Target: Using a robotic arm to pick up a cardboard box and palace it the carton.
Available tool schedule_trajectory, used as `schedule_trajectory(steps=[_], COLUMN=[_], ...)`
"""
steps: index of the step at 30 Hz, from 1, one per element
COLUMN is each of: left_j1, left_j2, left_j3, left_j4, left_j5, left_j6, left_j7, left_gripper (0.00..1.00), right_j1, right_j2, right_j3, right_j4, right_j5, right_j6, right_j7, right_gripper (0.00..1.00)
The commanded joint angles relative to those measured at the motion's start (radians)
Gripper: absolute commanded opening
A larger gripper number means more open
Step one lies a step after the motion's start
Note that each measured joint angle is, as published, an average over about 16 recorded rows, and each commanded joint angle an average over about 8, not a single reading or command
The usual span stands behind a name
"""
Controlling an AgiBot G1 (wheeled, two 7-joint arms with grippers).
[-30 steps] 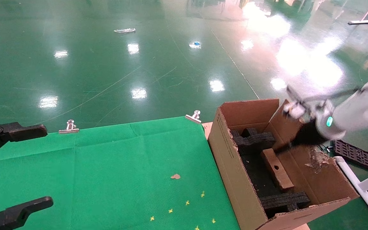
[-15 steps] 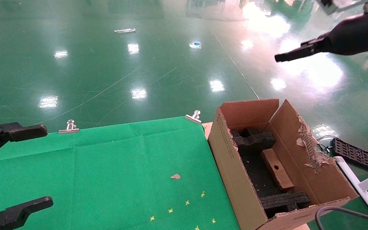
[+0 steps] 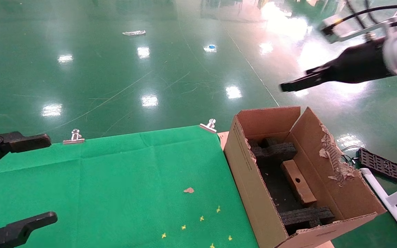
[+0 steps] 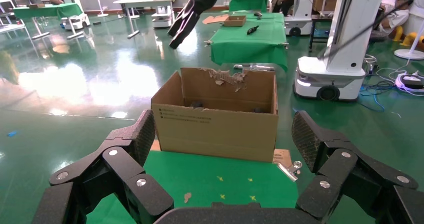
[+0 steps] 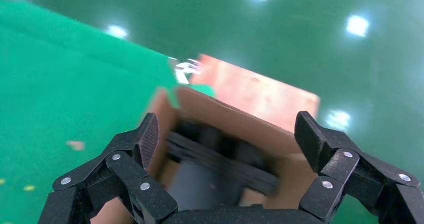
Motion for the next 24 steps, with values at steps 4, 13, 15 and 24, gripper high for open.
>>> schedule_trajectory(steps=[4,13,15,24], left_j1=[0.000,0.000,0.000,-0.001], left_j2=[0.000,0.000,0.000,0.000], left_j3=[0.000,0.001,0.001,0.001], left_j4=[0.000,0.000,0.000,0.000], left_j5=[0.000,0.000,-0.001,-0.001], left_j6=[0.000,0.000,0.000,0.000], left_j7=[0.000,0.000,0.001,0.001], left_gripper=[1.00,1.00,1.00,1.00], right_j1=[-0.093,-0.274,-0.315,-0.494], right_j2=[0.002,0.003,0.004,0.005], right_j3=[0.095,0.276,0.317,0.498], right_j4=[0.063,0.179,0.205,0.320], right_j5=[0.045,0.133,0.152,0.239], right_j6=[-0.023,-0.065,-0.074,-0.117], right_j7=[-0.041,-0.121,-0.139,-0.218], right_gripper=[1.00,1.00,1.00,1.00])
